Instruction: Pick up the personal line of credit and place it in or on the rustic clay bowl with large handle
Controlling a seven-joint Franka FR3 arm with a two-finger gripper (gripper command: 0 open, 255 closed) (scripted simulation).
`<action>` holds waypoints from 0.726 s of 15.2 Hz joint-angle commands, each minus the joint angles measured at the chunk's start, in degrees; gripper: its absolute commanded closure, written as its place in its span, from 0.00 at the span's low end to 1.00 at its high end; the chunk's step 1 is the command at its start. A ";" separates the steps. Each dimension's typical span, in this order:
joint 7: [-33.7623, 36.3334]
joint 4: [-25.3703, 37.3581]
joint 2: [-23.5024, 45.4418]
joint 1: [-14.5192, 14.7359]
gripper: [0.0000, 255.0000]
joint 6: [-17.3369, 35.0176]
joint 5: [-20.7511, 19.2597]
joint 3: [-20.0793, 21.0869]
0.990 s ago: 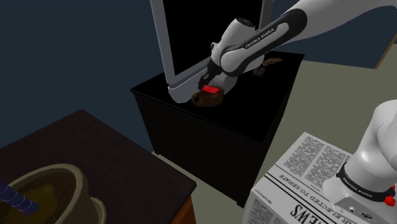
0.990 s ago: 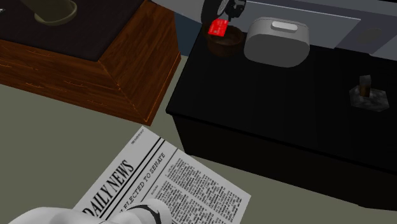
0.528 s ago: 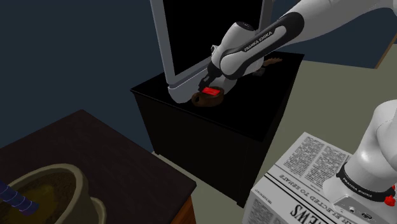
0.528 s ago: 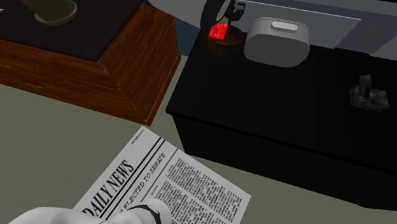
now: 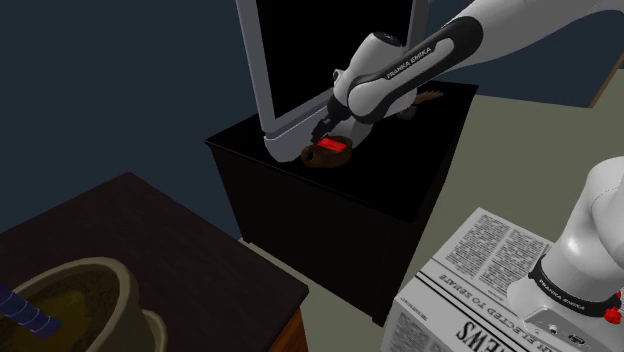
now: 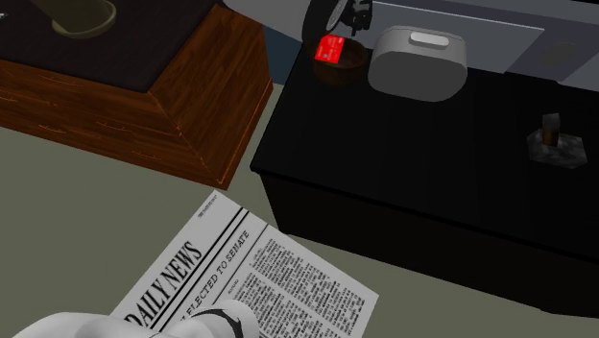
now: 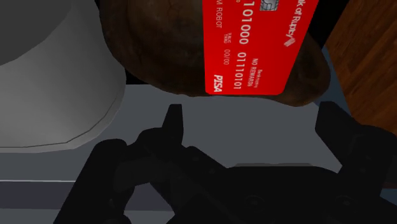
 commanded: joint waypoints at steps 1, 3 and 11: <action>1.14 -1.10 -3.07 0.14 0.00 -1.90 -1.46 -0.34; 2.27 -2.35 -6.68 0.07 0.00 -4.20 -2.98 -0.51; 2.26 -2.35 -6.68 -0.01 0.00 -4.20 -2.98 -0.43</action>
